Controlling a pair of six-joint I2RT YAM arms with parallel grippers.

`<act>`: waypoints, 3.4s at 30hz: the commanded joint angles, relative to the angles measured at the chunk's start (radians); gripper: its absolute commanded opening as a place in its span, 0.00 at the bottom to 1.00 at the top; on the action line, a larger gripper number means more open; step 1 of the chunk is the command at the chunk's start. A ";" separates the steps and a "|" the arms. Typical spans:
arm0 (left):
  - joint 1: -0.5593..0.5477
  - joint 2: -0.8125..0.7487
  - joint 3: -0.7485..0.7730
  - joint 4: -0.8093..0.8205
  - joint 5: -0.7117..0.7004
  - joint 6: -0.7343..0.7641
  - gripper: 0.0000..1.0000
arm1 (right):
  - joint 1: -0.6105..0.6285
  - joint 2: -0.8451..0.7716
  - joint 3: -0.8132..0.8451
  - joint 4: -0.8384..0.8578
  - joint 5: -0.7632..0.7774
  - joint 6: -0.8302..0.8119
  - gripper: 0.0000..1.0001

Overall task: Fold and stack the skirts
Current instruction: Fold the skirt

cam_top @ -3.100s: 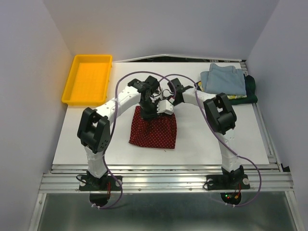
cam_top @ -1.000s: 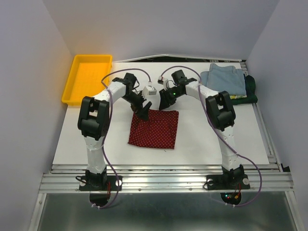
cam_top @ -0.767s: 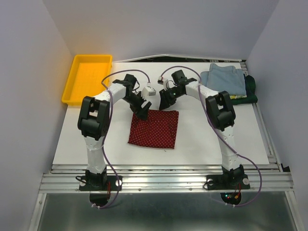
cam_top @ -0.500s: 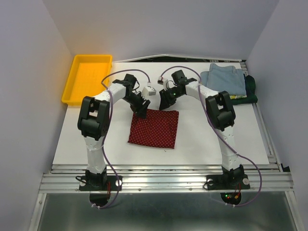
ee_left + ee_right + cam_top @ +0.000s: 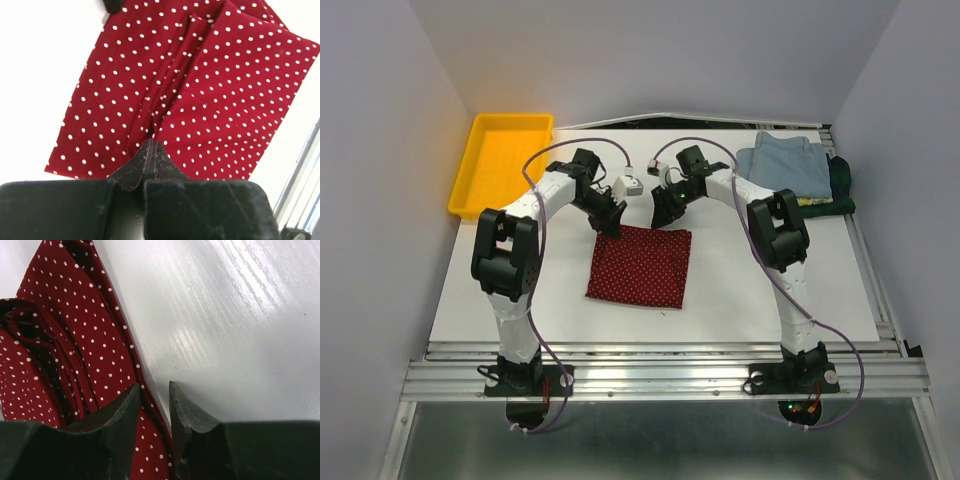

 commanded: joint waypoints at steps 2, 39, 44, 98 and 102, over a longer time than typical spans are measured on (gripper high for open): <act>0.001 -0.063 -0.029 -0.027 -0.003 0.005 0.10 | 0.006 0.018 -0.019 -0.017 0.003 -0.023 0.35; -0.002 -0.112 -0.069 0.065 0.054 -0.040 0.00 | 0.006 0.049 -0.063 -0.026 -0.080 -0.023 0.33; -0.002 -0.111 -0.039 0.088 0.057 -0.049 0.00 | 0.006 0.049 -0.075 -0.026 -0.085 -0.031 0.32; 0.027 0.034 -0.049 0.458 0.012 -0.311 0.00 | -0.078 0.098 0.034 -0.026 -0.014 0.115 0.18; 0.027 -0.012 -0.033 0.472 0.035 -0.362 0.00 | -0.069 0.110 -0.006 -0.026 -0.049 0.105 0.14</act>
